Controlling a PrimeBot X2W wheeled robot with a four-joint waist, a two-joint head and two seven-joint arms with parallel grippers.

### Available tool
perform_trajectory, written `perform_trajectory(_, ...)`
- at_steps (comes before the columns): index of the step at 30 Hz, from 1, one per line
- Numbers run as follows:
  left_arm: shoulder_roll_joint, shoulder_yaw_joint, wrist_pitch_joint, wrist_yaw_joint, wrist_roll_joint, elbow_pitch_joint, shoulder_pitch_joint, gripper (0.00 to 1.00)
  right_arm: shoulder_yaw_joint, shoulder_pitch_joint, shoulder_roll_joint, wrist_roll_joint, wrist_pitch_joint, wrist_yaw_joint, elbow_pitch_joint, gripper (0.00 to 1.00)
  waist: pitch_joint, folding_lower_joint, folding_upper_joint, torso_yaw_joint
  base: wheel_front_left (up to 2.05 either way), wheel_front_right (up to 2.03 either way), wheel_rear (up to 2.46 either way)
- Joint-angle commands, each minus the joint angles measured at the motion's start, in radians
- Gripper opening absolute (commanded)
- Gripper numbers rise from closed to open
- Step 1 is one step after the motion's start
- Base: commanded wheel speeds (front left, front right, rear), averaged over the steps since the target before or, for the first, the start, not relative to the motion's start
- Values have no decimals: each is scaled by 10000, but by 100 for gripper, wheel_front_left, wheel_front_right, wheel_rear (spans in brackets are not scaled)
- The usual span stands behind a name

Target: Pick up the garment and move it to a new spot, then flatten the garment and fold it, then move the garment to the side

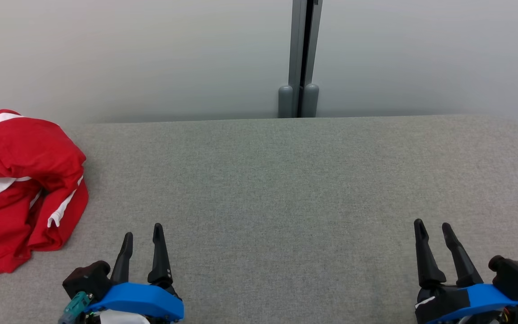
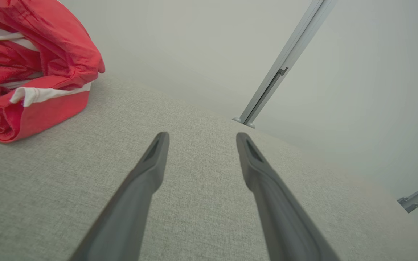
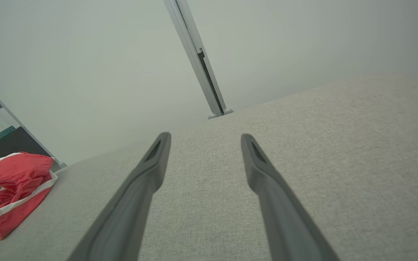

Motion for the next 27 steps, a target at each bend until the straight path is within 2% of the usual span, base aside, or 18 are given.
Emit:
perform_trajectory(1, 41, -61, -111, 50, 252, -11, -139, 100, 43, -130, -86, -273, -111, 27, -74, 100, -5, 0, 0, -5, 0, 0, 0)
perform_trajectory(15, 40, -123, -412, 114, 1517, 515, -250, 100, 146, -183, -100, -1661, -424, 30, 250, 100, -29, 0, 0, 77, 0, 0, 0)
perform_trajectory(27, 42, -332, -645, 191, 2177, 826, -271, 100, 167, -231, -111, -2642, -655, 34, 502, 100, -31, 0, 0, 220, 0, 0, 0)
